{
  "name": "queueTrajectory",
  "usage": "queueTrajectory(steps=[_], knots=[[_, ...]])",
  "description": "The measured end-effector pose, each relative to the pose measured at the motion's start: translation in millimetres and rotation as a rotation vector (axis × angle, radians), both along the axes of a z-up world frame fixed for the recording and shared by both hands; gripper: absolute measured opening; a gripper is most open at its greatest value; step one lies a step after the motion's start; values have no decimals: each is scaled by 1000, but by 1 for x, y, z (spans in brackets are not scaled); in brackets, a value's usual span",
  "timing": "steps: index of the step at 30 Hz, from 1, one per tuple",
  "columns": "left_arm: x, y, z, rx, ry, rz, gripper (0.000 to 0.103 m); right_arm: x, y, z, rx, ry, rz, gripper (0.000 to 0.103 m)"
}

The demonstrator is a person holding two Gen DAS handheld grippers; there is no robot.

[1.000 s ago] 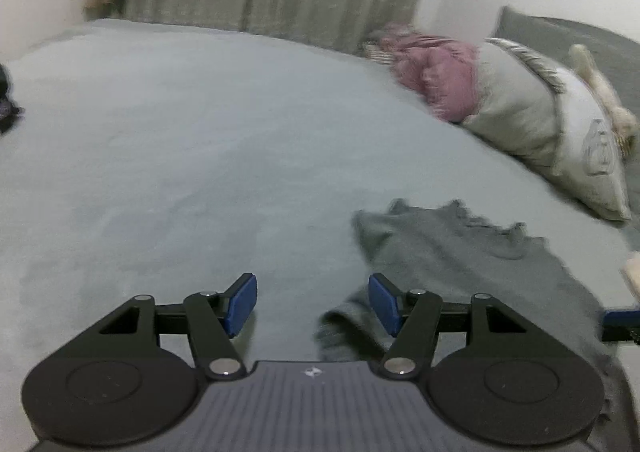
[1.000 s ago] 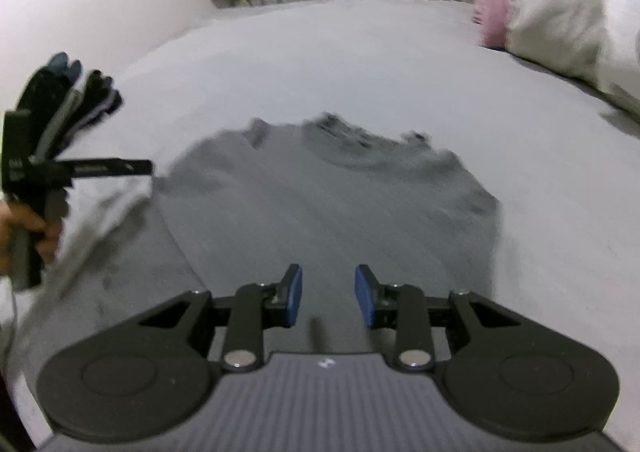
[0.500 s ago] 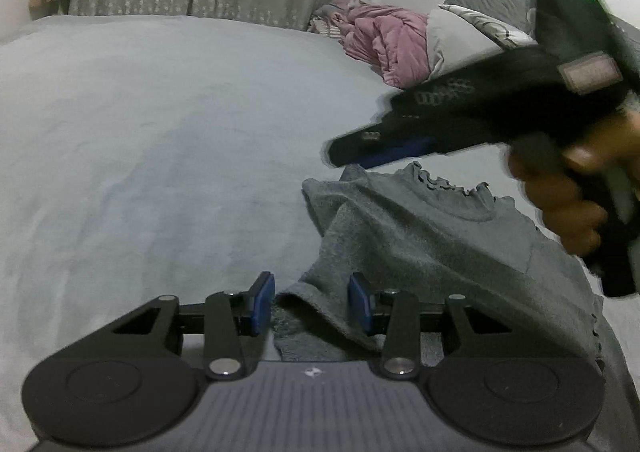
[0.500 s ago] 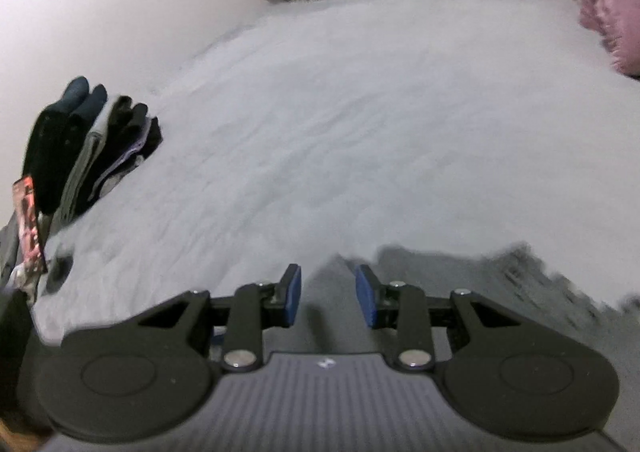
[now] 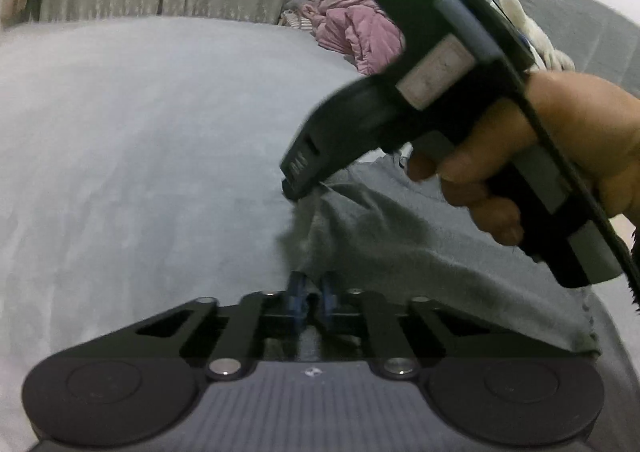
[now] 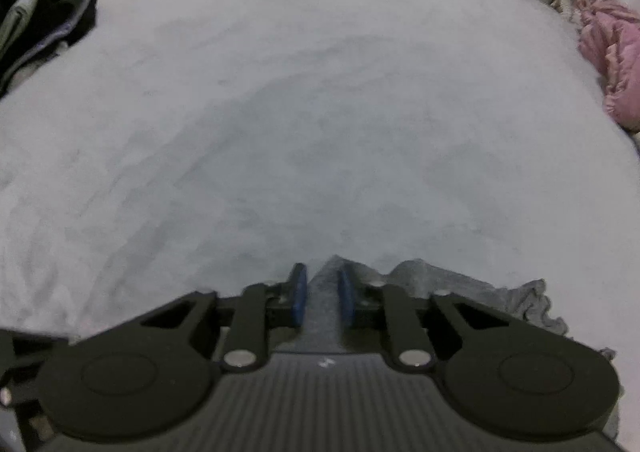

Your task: Fold clothes

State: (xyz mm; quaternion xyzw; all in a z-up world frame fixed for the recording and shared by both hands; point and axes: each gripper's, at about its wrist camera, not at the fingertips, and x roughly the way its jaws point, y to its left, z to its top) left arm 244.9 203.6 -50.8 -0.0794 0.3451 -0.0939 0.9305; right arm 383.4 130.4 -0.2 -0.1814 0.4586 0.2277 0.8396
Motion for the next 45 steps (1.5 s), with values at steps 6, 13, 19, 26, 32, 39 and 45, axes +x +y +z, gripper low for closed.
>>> queueTrajectory(steps=[6, 13, 19, 26, 32, 39, 45], knots=[[2, 4, 0, 13, 39, 102, 6, -6, -12, 11, 194, -123, -8, 1], [1, 22, 5, -34, 58, 135, 47, 0, -26, -5, 296, -52, -85, 38], [-4, 44, 20, -63, -11, 228, 51, -3, -77, 36, 424, -95, -163, 51], [7, 5, 12, 30, -34, 137, 48, -40, -187, 56, 358, -166, -312, 55], [9, -18, -1, 254, -1, 207, 57, -96, -287, 43, 351, -167, -468, 61], [-19, -13, 26, 168, -105, 234, 56, -158, -354, 22, 373, -174, -598, 67], [-4, -52, 19, 182, -142, 75, 56, -177, -354, 6, 372, -177, -520, 65]])
